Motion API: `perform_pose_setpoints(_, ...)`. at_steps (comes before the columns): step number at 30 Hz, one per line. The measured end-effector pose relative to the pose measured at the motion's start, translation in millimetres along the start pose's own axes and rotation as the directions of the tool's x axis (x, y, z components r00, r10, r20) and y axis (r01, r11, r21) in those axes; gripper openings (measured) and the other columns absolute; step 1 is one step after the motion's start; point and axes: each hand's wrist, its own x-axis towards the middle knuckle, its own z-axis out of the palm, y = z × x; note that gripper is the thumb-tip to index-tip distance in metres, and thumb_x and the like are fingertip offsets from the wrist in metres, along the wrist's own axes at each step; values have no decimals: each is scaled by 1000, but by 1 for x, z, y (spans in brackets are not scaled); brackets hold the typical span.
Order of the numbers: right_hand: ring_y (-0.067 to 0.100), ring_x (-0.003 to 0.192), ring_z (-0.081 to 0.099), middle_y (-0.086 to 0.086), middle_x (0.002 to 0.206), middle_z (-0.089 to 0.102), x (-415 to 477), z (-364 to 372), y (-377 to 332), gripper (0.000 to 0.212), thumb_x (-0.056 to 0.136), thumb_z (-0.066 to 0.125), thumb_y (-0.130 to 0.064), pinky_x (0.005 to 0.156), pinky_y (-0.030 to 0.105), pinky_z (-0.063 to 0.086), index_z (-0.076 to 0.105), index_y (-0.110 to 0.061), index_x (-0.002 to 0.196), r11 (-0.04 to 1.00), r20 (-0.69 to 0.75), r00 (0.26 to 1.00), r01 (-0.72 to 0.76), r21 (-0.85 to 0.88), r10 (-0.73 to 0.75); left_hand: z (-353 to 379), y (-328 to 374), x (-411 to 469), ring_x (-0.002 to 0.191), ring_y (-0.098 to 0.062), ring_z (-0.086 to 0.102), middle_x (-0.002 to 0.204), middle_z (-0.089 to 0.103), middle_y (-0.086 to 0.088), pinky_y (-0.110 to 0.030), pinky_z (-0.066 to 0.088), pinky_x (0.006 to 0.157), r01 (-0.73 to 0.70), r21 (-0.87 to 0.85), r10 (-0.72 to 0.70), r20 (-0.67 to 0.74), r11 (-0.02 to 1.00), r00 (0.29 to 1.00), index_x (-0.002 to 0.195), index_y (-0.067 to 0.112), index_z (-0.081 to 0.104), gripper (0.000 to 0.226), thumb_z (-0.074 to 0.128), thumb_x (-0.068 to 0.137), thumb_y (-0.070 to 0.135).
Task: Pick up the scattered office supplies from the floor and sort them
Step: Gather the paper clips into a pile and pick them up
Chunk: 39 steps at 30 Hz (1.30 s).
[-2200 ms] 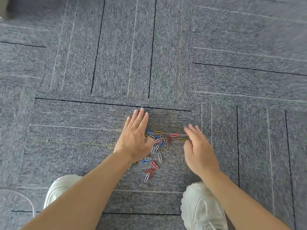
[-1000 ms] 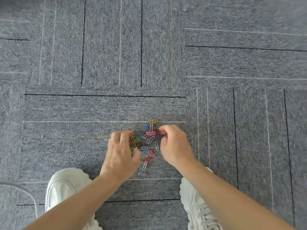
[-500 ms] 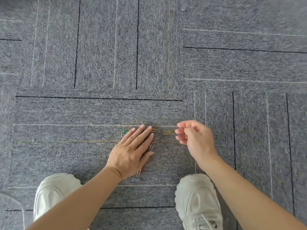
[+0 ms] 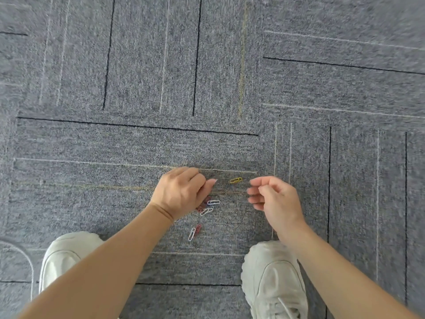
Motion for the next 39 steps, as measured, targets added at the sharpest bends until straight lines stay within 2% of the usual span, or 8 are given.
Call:
perform_pose_setpoints(5,16,60,62,8,74,69,1,5,-7,31,94,40,8,59,29,49,67,-6,88,982,-16,996,-85,168,89,-18,13,26,31,-1,25,42,33,14,-11,15,33,441,-295,-438,80,848,895,51,23,41,52,49,102,27)
perform_pose_setpoints(9,18,62,62,8,75,70,3,8,-16,31,94,42,8,64,32,50,67,-8,88,953,-12,991,-125,276,133,-48,19,38,42,-11,33,52,43,2,-21,28,41,654,-753,-761,464,-69,454,62,15,49,42,54,99,35)
perform_pose_setpoints(12,18,62,61,6,73,70,4,9,-23,31,95,41,6,62,30,51,67,-9,90,928,-6,989,-135,348,146,-58,16,32,47,-10,31,55,38,4,-22,27,49,329,-740,-624,672,-586,399,69,19,51,34,57,96,40)
perform_pose_setpoints(15,18,63,62,4,75,70,5,10,-25,31,96,41,4,63,31,51,68,-11,92,911,9,987,-151,383,160,-55,16,28,49,-7,35,57,39,7,-18,32,48,140,-579,-481,769,-803,422,70,18,54,33,56,96,38)
perform_pose_setpoints(24,19,68,60,6,81,68,4,15,-26,33,97,37,0,72,35,50,67,-12,94,831,76,971,-234,505,228,-68,18,34,78,-20,67,85,64,-6,-32,61,66,122,-469,-396,837,-875,378,82,11,62,28,48,101,28)
perform_pose_setpoints(30,21,71,61,6,78,69,3,14,-26,25,100,42,-9,75,37,51,67,-9,99,742,171,952,-306,596,255,-70,14,37,45,-5,34,63,45,5,-12,22,32,411,-405,-395,912,-817,114,70,18,49,36,49,101,36)
perform_pose_setpoints(34,20,69,62,6,78,69,2,16,-28,22,100,46,-12,76,36,52,67,-8,98,768,175,955,-298,567,241,-81,8,39,39,-4,27,56,41,7,-14,16,31,638,-405,-474,878,-655,71,67,21,47,39,51,101,40)
perform_pose_setpoints(39,21,79,62,4,86,69,-5,33,-26,23,99,46,-18,70,33,52,67,-8,98,960,-173,970,205,189,-173,-111,-4,33,36,-5,30,54,42,6,-16,21,28,791,-336,-449,889,-512,87,67,20,48,39,54,98,43)
